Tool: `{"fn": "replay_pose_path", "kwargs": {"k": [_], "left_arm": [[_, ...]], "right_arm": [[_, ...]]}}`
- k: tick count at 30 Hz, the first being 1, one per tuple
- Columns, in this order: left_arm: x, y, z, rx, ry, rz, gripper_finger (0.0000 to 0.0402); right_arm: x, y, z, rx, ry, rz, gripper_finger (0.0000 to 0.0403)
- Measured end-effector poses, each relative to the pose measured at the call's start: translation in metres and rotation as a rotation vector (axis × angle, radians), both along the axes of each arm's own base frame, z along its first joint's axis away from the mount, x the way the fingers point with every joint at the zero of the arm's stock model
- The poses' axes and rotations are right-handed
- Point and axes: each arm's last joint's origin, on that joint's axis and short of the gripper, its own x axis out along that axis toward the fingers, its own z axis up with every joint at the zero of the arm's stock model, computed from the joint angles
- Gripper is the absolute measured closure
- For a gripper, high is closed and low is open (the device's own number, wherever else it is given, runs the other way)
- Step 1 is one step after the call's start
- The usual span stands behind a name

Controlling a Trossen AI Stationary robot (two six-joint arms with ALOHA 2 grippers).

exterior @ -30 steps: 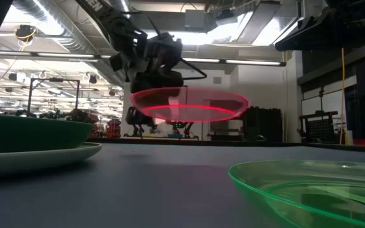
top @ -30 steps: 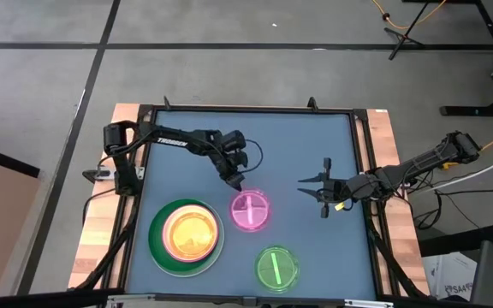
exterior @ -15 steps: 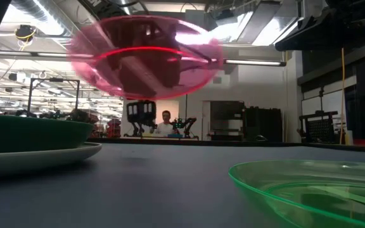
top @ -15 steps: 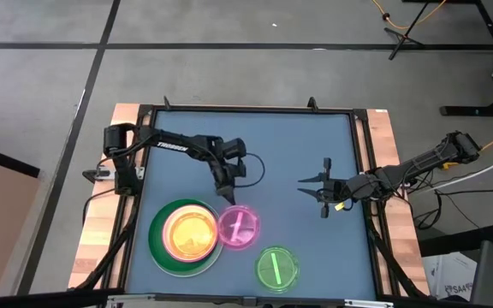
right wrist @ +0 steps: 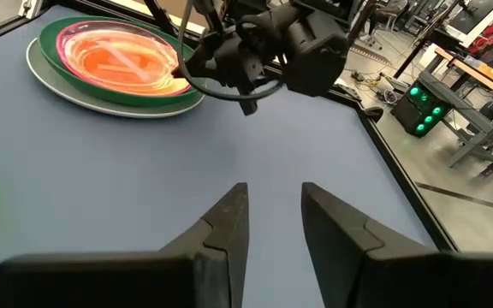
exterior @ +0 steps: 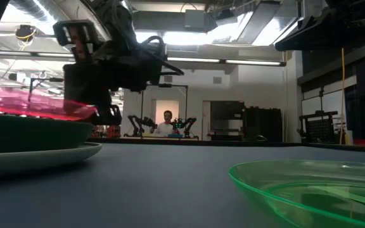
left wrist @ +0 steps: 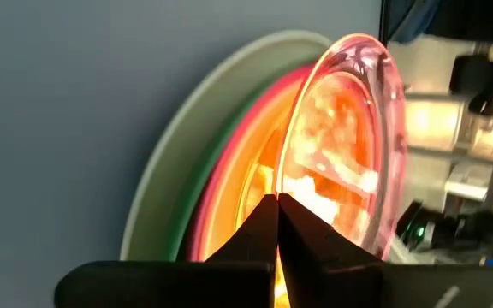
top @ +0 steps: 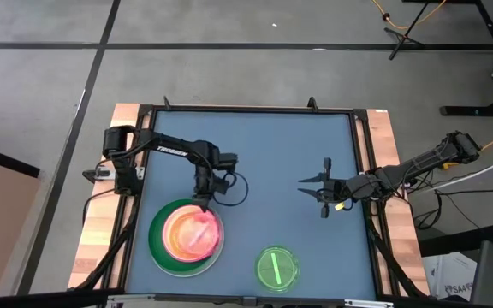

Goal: Stack plastic plates
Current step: Stack the pink plate on top of the orange plate

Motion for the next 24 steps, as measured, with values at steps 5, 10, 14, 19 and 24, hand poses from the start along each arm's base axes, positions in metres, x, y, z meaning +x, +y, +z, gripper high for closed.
{"fn": "replay_pose_path", "kwargs": {"k": [5,10,14,19,24], "left_arm": [[-0.005,0.0,0.0,0.008,-0.024,-0.084,0.0401],[-0.01,-0.001,-0.001,0.129,-0.001,-0.177,0.0401],[-0.01,-0.003,-0.002,0.169,0.003,-0.201,0.0401],[-0.01,-0.008,-0.002,0.194,0.023,-0.204,0.0401],[-0.009,-0.017,-0.003,0.244,0.045,-0.215,0.0401]], "right_arm": [[0.0,0.0,0.0,0.0,0.0,0.0,0.0299],[0.0,0.0,0.0,0.001,0.0,-0.001,0.0299],[0.0,0.0,0.0,0.001,0.0,0.0,0.0299],[0.0,0.0,0.0,0.001,0.0,0.0,0.0299],[0.0,0.0,0.0,0.001,0.0,0.0,0.0299]]}}
